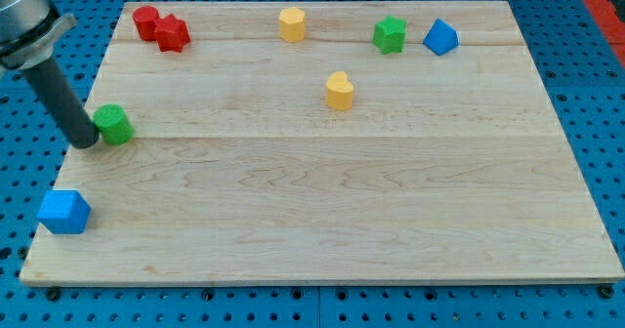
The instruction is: Slide the green circle to the blue triangle
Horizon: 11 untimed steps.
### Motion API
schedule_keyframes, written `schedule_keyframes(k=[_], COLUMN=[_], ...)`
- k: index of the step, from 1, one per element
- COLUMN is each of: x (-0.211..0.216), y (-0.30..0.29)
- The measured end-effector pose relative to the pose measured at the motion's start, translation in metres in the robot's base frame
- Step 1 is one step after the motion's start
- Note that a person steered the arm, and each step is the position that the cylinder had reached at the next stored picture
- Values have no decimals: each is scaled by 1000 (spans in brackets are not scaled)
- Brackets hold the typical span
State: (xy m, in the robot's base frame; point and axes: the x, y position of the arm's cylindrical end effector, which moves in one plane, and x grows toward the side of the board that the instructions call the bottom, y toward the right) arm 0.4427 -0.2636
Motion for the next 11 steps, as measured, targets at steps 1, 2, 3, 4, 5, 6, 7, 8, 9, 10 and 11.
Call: schedule_keyframes(k=[1,2,3,4,5,6,7,8,9,10,11], x=[-34,-49,-48,-31,-15,-34,-47,-48,-45,-15,-2], y=[10,10,89,52,52,100,176,195,148,149,196])
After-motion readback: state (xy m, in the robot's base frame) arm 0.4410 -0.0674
